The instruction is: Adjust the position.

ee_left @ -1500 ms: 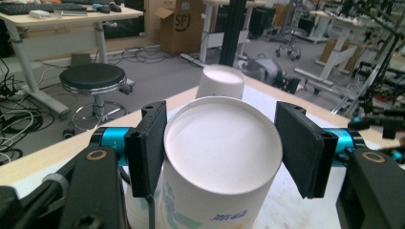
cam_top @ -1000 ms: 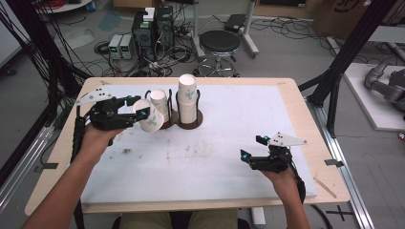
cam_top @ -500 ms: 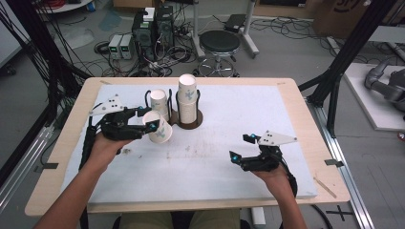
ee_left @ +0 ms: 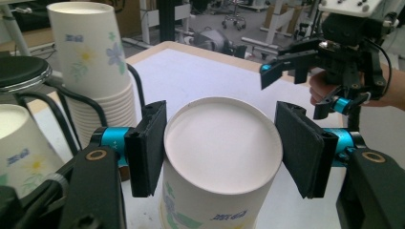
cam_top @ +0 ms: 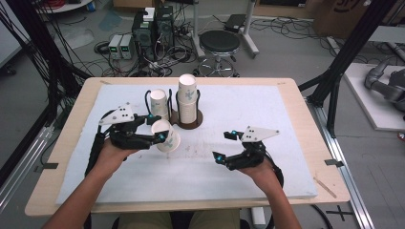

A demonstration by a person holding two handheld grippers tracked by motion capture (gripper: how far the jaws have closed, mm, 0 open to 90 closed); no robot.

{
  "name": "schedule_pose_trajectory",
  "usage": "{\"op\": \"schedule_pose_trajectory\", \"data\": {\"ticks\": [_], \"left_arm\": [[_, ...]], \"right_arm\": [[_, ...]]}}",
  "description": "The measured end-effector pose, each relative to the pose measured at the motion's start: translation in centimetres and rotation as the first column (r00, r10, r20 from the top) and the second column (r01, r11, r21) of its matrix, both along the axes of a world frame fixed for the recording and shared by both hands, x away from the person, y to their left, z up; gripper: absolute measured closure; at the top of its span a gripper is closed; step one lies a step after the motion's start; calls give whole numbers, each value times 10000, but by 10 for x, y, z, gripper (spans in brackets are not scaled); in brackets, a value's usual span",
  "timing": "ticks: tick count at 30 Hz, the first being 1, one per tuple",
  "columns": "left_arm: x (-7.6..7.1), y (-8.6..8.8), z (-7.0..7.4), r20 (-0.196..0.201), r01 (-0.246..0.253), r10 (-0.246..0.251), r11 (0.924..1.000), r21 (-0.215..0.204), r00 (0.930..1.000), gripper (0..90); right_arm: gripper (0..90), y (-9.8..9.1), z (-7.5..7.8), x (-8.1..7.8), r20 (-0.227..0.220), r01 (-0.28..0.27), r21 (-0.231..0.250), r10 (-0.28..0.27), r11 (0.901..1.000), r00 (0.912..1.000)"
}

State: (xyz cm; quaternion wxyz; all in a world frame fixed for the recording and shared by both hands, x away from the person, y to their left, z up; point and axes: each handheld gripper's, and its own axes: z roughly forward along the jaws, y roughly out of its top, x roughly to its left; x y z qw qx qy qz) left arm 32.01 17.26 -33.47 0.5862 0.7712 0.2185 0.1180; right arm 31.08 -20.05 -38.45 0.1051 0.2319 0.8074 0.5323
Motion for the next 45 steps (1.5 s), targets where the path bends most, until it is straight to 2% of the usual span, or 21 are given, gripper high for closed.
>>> {"op": "schedule_pose_trajectory", "data": {"ticks": [5, 13, 25, 31, 41, 45], "left_arm": [[-2, -7, -1, -14, 262, -262, 9996, 102, 9997, 376], [-4, -18, -5, -131, 585, -583, 9981, 174, 9982, 376], [-6, -34, -7, -304, 1090, -1084, 9939, 182, 9936, 377], [-8, -41, -9, -341, 1277, -1271, 9917, 149, 9913, 377], [-10, -51, -11, -433, 1582, -1575, 9873, 128, 9866, 377], [-11, -54, -12, -486, 1650, -1647, 9863, 27, 9851, 377]], "right_arm": [[157, 18, 2, 4, -71, -528, -12, 528, 9986, 9986], [157, 37, 4, 8, -34, -1077, -62, 1077, 9942, 9942], [157, 62, -1, 10, -201, -1936, -271, 1931, 9807, 9810], [157, 67, -5, 10, -184, -2151, -348, 2145, 9760, 9765], [159, 75, -10, 9, -146, -2448, -208, 2446, 9693, 9695], [202, 77, -11, 8, -24, -2604, -237, 2604, 9652, 9655]]}}
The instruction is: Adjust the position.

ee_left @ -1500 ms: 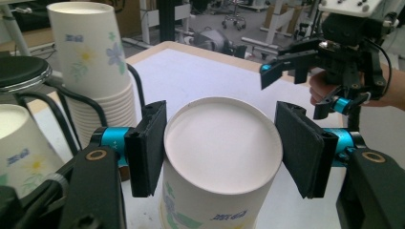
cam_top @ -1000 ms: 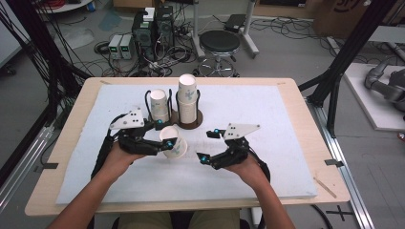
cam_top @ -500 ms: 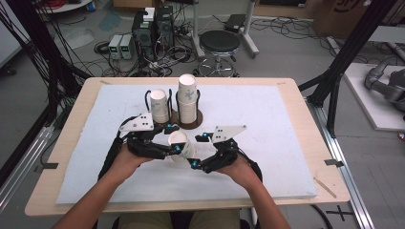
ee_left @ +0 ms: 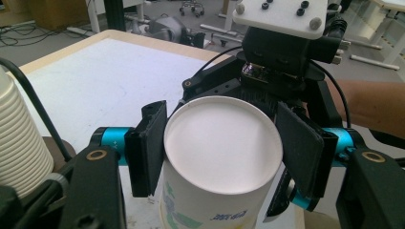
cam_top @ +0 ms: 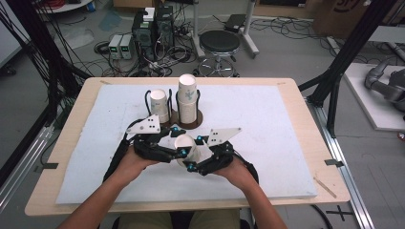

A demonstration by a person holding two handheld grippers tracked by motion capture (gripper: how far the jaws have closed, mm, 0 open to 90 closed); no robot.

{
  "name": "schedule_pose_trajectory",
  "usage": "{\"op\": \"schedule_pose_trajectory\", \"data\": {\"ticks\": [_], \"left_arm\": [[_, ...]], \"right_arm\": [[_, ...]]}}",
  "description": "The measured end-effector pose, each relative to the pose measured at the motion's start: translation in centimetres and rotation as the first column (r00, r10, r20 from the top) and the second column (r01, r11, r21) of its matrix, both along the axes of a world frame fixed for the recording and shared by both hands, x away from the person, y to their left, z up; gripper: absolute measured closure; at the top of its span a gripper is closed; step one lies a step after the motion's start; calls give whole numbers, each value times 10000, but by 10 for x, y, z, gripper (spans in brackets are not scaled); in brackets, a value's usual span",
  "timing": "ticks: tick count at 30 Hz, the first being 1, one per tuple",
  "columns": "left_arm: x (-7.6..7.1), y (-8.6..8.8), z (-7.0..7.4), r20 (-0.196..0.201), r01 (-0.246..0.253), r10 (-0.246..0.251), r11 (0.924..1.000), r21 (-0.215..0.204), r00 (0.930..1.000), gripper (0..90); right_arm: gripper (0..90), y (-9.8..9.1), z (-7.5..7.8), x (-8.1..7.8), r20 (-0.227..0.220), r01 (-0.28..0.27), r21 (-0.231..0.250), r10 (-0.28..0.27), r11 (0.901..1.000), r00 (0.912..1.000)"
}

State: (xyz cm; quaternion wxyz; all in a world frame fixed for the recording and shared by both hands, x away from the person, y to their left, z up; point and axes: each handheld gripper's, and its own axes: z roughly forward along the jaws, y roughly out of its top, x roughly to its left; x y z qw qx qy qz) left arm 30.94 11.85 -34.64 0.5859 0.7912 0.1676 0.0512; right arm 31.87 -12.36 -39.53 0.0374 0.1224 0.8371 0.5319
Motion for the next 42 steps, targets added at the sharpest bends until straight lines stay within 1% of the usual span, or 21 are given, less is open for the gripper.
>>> {"op": "schedule_pose_trajectory", "data": {"ticks": [2, 4, 7, 9, 11, 17, 23, 24, 25, 26, 27, 28, 30, 33, 39, 42], "left_arm": [[0, 0, 0, 1, 27, -27, 10000, -19, 10000, 377], [0, -1, 0, -37, 57, -57, 9999, -109, 10000, 377], [-1, -1, 0, -24, 91, -91, 9999, -91, 10000, 377], [-1, 0, 0, -19, 83, -83, 9999, -136, 10000, 377], [-1, 0, 1, -7, 84, -84, 9999, -143, 10000, 377], [-1, -1, 0, -32, 113, -114, 9999, -71, 9999, 376], [-1, -1, -2, -89, 79, -80, 9999, -98, 9999, 368], [-1, -1, -2, -19, 55, -56, 9999, -103, 10000, 361], [-2, -1, -2, -24, -111, 110, 9998, -136, 9999, 326], [-1, -1, -2, -132, -222, 220, 9995, -216, 9997, 249], [0, 0, -2, -208, -298, 293, 9993, -241, 9994, 191], [0, 0, -2, -239, -260, 254, 9994, -248, 9994, 169], [0, 2, -1, -247, -163, 155, 9993, -340, 9996, 169], [-1, 4, -1, -256, -51, 46, 9998, -189, 9997, 169], [0, 9, -1, -339, 157, -153, 9998, 120, 9993, 169], [0, 11, -1, -437, 228, -222, 9997, 128, 9988, 169]], "right_arm": [[206, 0, 0, 0, 6, -3, 39, 3, 10000, 10000], [243, 0, 0, -1, 27, -23, 21, 23, 10000, 10000], [264, -1, 1, 0, 86, -124, 68, 124, 9999, 9999], [281, -2, 1, 0, 182, -118, 57, 117, 9999, 9998], [294, -2, 1, -1, 186, -129, 129, 126, 9998, 9997], [344, -2, 1, -1, 297, -274, -29, 274, 9996, 9992], [358, -3, 2, -1, 273, -340, -157, 344, 9993, 9990], [358, -3, 2, -1, 249, -406, -173, 411, 9990, 9988], [359, -3, 2, -1, 235, -421, -186, 426, 9989, 9988], [359, -2, 2, -1, 230, -423, -209, 428, 9989, 9988], [359, -2, 2, -1, 233, -454, -262, 461, 9986, 9987], [359, -2, 2, -1, 208, -491, -307, 498, 9983, 9985], [358, -2, 1, -1, 181, -469, -387, 477, 9981, 9987], [359, -3, 1, 0, 184, -476, -477, 485, 9977, 9987], [359, -5, 6, 4, 268, -492, -1010, 522, 9937, 9983], [358, -5, 10, 5, 274, -546, -1314, 587, 9898, 9979]]}}
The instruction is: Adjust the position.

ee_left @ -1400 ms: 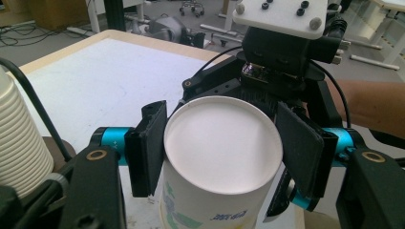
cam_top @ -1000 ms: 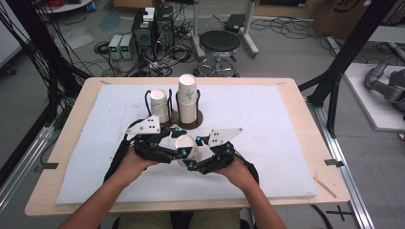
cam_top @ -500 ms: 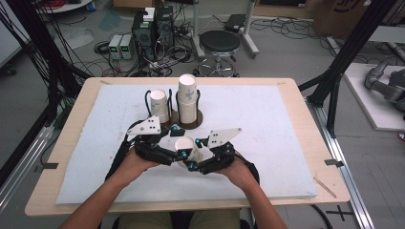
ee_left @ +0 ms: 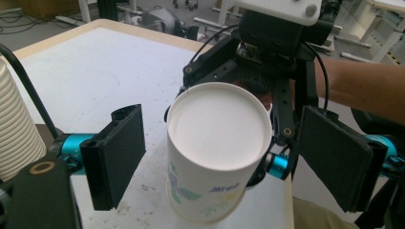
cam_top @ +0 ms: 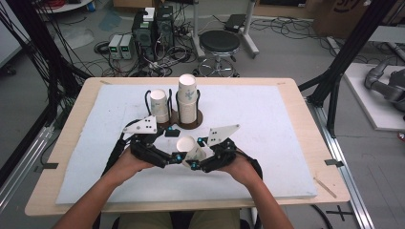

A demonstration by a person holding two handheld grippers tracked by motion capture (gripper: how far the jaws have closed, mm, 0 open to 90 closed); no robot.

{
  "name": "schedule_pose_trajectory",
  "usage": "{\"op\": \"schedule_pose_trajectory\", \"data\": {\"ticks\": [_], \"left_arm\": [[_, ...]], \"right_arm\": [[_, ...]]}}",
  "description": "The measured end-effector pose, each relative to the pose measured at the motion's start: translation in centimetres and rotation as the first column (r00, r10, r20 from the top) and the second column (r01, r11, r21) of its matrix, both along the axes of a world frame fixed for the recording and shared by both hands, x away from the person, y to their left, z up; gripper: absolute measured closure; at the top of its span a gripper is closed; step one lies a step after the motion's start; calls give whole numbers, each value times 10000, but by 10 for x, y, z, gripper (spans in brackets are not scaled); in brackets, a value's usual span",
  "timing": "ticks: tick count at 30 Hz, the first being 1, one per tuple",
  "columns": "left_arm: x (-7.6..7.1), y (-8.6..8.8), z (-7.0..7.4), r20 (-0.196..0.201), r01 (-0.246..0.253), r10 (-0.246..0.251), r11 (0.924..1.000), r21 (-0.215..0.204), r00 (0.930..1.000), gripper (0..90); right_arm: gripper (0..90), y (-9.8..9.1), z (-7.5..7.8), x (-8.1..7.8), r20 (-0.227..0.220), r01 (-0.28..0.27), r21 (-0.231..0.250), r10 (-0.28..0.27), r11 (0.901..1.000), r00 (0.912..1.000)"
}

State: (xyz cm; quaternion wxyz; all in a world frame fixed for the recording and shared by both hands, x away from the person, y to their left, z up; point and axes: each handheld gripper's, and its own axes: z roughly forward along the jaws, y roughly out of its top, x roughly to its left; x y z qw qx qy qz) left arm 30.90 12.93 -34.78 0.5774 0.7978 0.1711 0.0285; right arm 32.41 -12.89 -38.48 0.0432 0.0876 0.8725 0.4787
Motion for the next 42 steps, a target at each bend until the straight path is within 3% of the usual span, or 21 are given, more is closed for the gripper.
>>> {"op": "schedule_pose_trajectory", "data": {"ticks": [9, 12, 20, 29, 40, 42], "left_arm": [[2, 5, 1, -74, 281, -278, 9984, 492, 9996, 169], [3, 5, 3, -111, 388, -381, 9972, 637, 9992, 171], [5, 5, 5, -137, 581, -570, 9934, 992, 9983, 174], [5, 2, 5, -207, 690, -668, 9888, 1322, 9975, 176], [8, -1, 7, -262, 892, -860, 9816, 1691, 9960, 183], [8, -3, 6, -305, 945, -905, 9800, 1752, 9954, 191]], "right_arm": [[358, 3, 11, 6, 114, -407, -1168, 423, 9923, 9990], [358, 5, 16, 7, 260, -504, -1756, 558, 9832, 9981], [358, 9, 28, 9, 334, -833, -2549, 948, 9634, 9949], [358, 20, 39, 10, 292, -1333, -3606, 1541, 9232, 9876], [358, 32, 47, 12, 264, -1634, -4362, 1941, 8849, 9806], [358, 35, 48, 11, 270, -1655, -4578, 1998, 8735, 9795]]}}
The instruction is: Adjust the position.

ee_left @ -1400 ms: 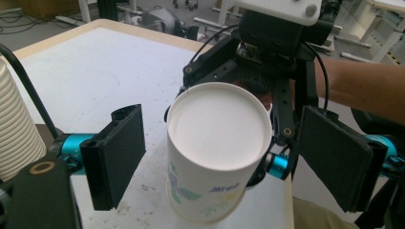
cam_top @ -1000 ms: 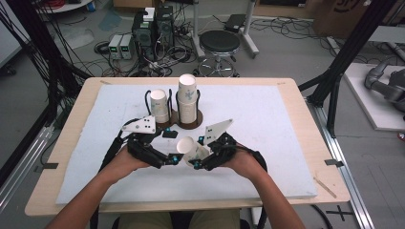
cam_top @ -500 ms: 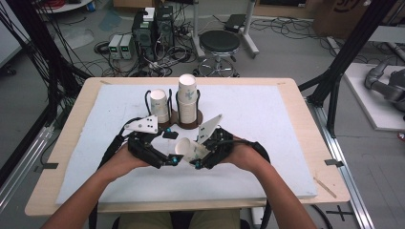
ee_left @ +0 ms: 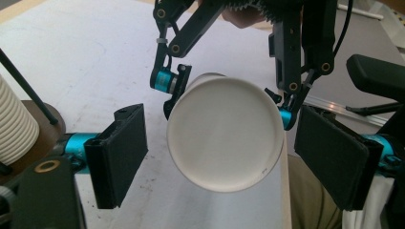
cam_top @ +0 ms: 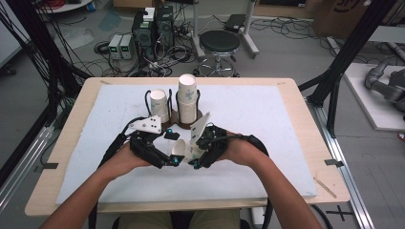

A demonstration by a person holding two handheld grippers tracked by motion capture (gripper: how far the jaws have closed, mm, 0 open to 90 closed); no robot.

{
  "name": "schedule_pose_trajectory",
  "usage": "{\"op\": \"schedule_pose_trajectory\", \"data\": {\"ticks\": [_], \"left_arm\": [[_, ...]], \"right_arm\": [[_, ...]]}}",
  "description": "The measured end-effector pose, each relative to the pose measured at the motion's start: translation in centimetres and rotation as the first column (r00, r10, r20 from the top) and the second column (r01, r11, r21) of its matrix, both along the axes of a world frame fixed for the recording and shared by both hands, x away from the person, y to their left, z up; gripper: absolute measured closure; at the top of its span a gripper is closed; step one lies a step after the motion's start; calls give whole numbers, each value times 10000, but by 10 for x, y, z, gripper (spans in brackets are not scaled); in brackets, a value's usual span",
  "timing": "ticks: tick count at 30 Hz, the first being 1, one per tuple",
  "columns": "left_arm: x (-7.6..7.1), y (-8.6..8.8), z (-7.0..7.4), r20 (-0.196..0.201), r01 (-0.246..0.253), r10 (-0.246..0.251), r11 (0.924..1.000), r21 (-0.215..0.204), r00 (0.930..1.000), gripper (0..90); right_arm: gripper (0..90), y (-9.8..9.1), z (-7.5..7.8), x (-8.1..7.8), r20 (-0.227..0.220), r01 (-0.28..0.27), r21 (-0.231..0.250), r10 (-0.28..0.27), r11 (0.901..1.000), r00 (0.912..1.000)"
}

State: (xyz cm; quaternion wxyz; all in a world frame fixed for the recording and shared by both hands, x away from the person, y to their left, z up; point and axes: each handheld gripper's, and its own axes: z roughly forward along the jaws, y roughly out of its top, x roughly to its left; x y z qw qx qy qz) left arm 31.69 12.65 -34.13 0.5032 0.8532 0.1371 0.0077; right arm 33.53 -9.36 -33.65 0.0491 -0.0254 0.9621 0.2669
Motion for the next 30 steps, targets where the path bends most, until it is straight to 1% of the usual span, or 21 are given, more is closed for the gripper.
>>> {"op": "schedule_pose_trajectory", "data": {"ticks": [2, 5, 8, 9, 10, 12, 15, 17, 21, 25, 27, 30], "left_arm": [[0, -2, -2, -88, 71, -70, 9999, 72, 9999, 198], [1, -4, -3, -116, 163, -160, 9995, 264, 9998, 214], [2, -4, -4, -161, 156, -152, 9995, 267, 9998, 230], [2, -4, -4, -142, 207, -202, 9991, 361, 9997, 242], [3, -4, -5, -183, 171, -166, 9994, 306, 9997, 253], [3, -4, -5, -219, 240, -232, 9990, 382, 9995, 282], [4, -4, -5, -271, 347, -336, 9987, 383, 9991, 314], [4, -4, -5, -196, 437, -428, 9979, 486, 9989, 350], [4, -5, -6, -212, 487, -476, 9973, 552, 9986, 357], [4, -5, -6, -218, 539, -526, 9964, 649, 9984, 368], [3, -5, -6, -220, 553, -540, 9965, 632, 9983, 375], [3, -4, -5, -84, 460, -456, 9976, 524, 9989, 376]], "right_arm": [[358, 2, 1, -1, -54, -57, -199, 56, 9998, 10000], [358, 5, 2, -1, -82, -142, -334, 139, 9993, 9999], [357, 7, 2, -1, -139, -208, -422, 203, 9989, 9997], [357, 7, 2, -1, -148, -191, -461, 184, 9988, 9997], [357, 8, 2, -1, -151, -197, -493, 190, 9986, 9997], [357, 8, 2, -1, -153, -201, -537, 193, 9984, 9997], [357, 9, 2, -2, -195, -204, -620, 192, 9979, 9996], [357, 8, 1, -1, -211, -181, -656, 168, 9977, 9996], [357, 9, 1, -2, -214, -211, -757, 196, 9969, 9996], [358, 8, 0, -2, -306, -181, -796, 157, 9967, 9994], [357, 8, 0, -2, -286, -201, -887, 176, 9959, 9994], [294, 8, 1, -2, -186, -72, -765, 58, 9970, 9998]]}}
